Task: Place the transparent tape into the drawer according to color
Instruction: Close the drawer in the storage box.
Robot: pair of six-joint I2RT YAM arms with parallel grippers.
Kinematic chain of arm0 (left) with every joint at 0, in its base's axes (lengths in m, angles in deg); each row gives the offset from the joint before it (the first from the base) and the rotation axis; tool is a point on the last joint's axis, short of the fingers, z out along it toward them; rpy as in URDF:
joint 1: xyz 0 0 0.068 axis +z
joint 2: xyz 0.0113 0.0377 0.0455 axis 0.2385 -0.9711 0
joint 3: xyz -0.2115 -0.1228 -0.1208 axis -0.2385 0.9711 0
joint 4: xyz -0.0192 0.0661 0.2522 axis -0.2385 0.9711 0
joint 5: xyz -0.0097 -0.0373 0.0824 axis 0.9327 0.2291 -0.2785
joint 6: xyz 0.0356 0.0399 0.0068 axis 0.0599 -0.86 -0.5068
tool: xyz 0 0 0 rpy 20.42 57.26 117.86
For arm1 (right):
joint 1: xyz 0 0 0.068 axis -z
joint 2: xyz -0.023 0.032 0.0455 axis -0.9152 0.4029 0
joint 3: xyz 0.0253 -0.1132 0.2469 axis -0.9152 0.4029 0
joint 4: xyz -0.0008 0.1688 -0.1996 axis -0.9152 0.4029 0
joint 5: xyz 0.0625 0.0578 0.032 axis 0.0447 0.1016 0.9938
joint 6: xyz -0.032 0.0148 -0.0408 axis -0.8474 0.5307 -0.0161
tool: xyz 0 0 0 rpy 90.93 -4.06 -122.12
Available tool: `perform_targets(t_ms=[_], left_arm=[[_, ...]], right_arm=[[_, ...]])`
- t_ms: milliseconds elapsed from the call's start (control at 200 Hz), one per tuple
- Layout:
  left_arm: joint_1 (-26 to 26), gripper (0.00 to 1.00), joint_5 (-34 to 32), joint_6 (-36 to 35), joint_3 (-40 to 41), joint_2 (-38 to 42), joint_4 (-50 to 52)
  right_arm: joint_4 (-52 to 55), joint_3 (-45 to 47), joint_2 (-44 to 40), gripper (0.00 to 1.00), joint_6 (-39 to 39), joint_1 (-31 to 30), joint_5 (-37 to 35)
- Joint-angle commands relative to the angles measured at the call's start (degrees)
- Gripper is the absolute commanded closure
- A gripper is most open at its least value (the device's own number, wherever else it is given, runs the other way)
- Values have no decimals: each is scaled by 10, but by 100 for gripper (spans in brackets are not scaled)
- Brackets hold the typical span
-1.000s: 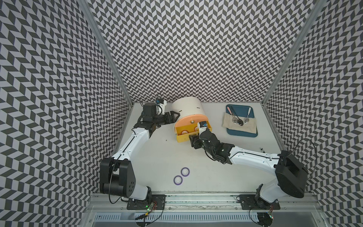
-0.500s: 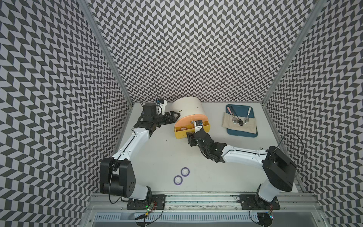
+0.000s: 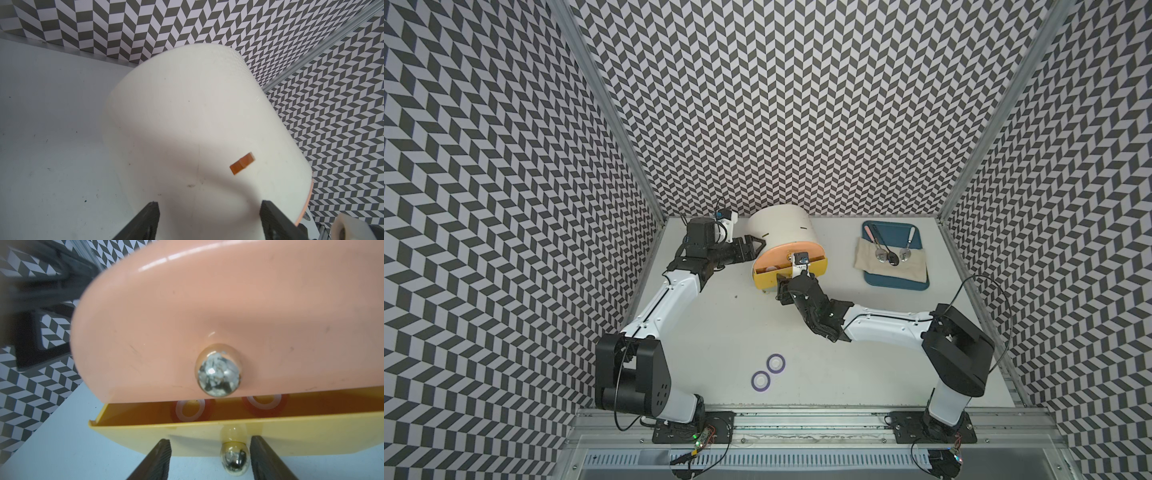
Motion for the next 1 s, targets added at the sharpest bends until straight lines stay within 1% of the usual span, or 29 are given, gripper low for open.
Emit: perform_targets(t_ms=[0,225,786,881,996], left_arm=[[-4,19,11,-10,-9,-2,-10],[-3,20,14,-10,-10,-1,-10],[-3,20,21,-11,-9,1,-9],[-4,20,21,-13,-8,2,-10],[-3,20,20,-13,-8,1,-9]], right_arm=[[-48,-14,12,36,-11,-3,-24],[-72,-18,24,36,-22,-4,-33],[-73,-48,53,34,-27,-3,-45],[-60,-40,37,33,-15,-4,-41],[-26,-17,-3,31,10,-5,-14]])
